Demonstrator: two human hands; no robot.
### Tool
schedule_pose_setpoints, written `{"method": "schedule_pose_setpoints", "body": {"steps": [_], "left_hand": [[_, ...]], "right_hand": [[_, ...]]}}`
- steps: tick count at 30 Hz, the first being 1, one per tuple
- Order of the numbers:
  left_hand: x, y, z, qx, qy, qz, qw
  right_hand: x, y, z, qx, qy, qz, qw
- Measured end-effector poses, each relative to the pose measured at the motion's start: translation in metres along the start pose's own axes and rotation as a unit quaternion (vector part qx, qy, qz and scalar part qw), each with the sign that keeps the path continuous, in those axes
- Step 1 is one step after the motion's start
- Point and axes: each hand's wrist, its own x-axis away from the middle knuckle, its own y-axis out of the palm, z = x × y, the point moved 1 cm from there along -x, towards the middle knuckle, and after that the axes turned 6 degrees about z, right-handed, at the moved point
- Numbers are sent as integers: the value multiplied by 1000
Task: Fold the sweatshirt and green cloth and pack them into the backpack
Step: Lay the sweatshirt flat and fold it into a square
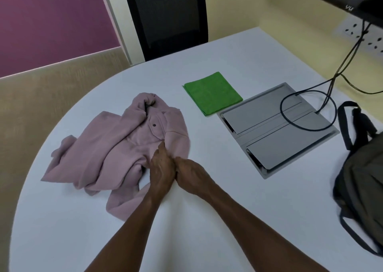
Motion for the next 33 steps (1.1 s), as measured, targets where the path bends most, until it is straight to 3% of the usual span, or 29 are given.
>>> {"method": "schedule_pose_setpoints", "body": {"steps": [5,7,8,11,14,21,27,33], "left_hand": [[59,-9,-13,137,-69,-35,988],[82,-11,-27,154,-43,-38,986],[92,-12,-33,136,-12,-33,990],[119,-16,-52,103,45,-27,993],[144,-32,-62,74,124,-32,989],[192,-64,-92,-27,287,-32,957],[231,-92,-113,-86,293,-45,951],[258,-119,-123,-128,279,-59,950]], "right_hand": [[37,-4,-22,43,-34,71,996],[50,-10,-37,99,-35,15,994],[62,-7,-39,125,-34,-8,992],[92,-4,-38,109,-7,25,994],[112,1,-41,207,-71,37,975],[146,-3,-58,252,-145,-4,957],[185,0,-62,285,-143,68,945],[231,20,-56,199,-137,98,965]]}}
